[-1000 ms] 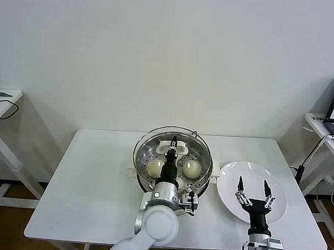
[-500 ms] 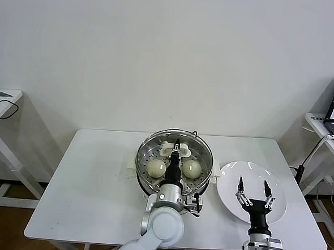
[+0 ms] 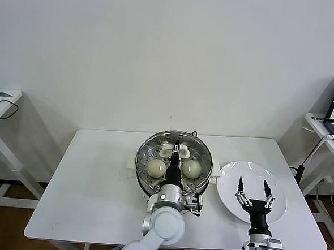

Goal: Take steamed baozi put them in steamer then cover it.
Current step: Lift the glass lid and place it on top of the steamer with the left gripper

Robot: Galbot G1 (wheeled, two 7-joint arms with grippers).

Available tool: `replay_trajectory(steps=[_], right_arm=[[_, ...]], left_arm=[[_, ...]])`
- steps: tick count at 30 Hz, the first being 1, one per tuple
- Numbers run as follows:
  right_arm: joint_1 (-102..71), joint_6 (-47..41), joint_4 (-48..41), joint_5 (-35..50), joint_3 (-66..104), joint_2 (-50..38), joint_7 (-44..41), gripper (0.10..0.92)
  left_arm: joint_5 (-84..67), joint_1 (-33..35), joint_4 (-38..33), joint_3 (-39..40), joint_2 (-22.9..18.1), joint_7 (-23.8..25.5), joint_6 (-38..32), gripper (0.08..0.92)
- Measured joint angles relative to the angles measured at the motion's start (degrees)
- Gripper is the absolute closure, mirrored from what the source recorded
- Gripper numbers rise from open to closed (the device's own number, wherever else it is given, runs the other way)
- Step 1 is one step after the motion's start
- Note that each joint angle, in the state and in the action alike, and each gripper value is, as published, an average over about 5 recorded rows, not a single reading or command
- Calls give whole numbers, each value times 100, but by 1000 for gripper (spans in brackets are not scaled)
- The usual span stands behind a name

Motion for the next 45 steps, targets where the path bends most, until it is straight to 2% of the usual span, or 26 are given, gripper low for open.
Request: replay_trajectory(steps=[20,45], right_arm=[[40,-1,-19,1,-12,-11,-18,203],[38,0,4,-27,-50,-16,-38,203]], left_arm=[[-4,18,147,-46,-138,-75,-50,812],[-3,163,136,-186,-125,-178,-154,812]])
